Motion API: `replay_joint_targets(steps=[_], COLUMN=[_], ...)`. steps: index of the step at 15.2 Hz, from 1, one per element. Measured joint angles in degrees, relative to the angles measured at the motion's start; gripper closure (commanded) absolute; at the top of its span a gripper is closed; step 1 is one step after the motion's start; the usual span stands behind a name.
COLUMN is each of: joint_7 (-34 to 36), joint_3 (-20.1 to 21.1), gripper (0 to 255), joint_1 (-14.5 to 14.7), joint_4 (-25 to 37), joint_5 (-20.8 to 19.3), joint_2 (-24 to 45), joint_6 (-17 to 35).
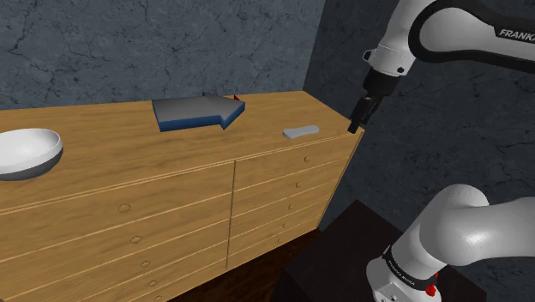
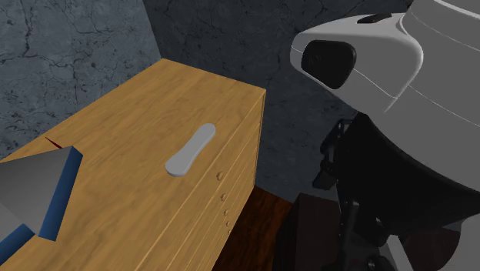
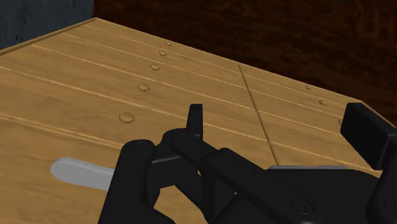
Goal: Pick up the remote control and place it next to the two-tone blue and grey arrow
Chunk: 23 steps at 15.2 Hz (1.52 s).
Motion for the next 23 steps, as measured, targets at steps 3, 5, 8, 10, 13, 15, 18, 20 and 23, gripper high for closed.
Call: replay_joint_targets(steps=[3,5,8,10,13,15,18,20,23], joint_7=[-3.19,-8.03,-15.98,-21.66,-29.84,-35.47,-43.79,-49.45,-58.62], joint_3=[-1.77,-4.33,-8.47,-11.49,-15.75,-18.4,-22.05,-24.17,-27.24], gripper=[0,0,0,0,0,0,0,0,0], joint_1=[0.21,0.59,1.23,1.69,2.77,3.83,5.2,6.18,7.55], joint_4=[-0.67,-0.5,-1.58,-0.72,0.49,3.45,6.0,8.37,12.98], joint_5=[-1.17,-2.78,-5.19,-6.69,-8.11,-8.27,-7.94,-7.07,-4.22], joint_2=[1.0,3.2,5.95,8.82,14.38,18.97,25.03,29.09,37.46], joint_6=[1.53,3.45,7.18,9.2,13.53,15.17,18.57,20.08,23.2])
